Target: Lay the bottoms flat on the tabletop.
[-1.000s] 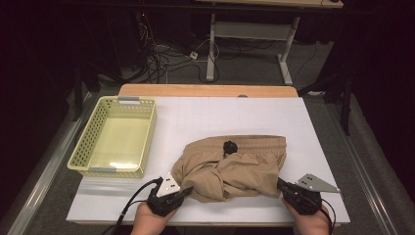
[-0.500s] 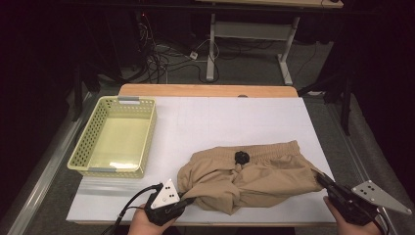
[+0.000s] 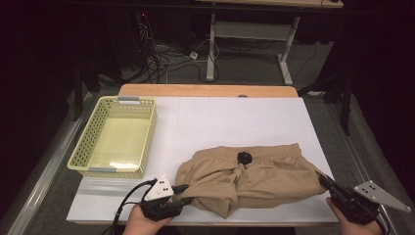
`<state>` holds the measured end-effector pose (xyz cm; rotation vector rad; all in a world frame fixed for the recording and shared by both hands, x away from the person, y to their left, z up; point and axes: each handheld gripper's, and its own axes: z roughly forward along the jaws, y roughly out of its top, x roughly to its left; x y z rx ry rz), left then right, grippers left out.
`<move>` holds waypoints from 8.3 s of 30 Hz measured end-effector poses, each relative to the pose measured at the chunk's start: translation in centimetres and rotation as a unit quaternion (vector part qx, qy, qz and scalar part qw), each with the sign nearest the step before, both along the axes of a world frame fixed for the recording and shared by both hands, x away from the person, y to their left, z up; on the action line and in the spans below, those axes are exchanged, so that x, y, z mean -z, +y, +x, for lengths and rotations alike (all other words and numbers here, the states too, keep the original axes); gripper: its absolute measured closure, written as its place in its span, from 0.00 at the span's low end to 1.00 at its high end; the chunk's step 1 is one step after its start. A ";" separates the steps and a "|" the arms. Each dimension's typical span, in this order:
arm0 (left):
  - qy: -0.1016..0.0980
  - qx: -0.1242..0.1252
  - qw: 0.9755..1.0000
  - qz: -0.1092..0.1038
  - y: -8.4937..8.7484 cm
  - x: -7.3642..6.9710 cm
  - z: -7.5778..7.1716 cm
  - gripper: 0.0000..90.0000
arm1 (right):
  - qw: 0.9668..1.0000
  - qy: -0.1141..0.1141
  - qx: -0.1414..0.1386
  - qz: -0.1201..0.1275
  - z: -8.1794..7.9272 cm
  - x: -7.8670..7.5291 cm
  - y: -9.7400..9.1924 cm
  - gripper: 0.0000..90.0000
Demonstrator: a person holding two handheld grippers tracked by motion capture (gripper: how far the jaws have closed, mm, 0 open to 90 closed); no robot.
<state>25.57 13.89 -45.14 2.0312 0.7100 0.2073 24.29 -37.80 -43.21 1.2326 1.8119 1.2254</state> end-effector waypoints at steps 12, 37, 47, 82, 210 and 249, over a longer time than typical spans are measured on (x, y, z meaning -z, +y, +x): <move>0.011 -0.101 0.995 -0.014 0.5 -1.6 3.1 0.36 | 1.000 0.000 -0.009 -0.001 0.0 0.1 0.6 1.00; 0.027 -0.078 0.994 0.075 -1.3 1.0 5.5 0.93 | 0.999 0.050 0.000 0.004 4.8 -1.6 1.8 0.52; 0.014 -0.075 0.995 0.064 -0.9 0.7 5.0 0.95 | 0.985 0.162 -0.054 -0.034 6.0 3.2 2.4 0.87; -0.045 -0.178 0.982 0.047 -3.1 -9.6 20.4 0.62 | 0.999 0.034 0.010 -0.042 20.3 -8.8 4.0 0.73; 0.003 -0.120 0.991 0.056 4.3 3.3 3.3 0.85 | 0.983 0.098 -0.142 -0.055 2.2 3.6 8.3 0.99; -0.052 -0.043 0.997 0.020 -1.7 -0.8 0.3 0.42 | 0.995 0.054 -0.090 0.001 0.9 1.6 2.8 0.76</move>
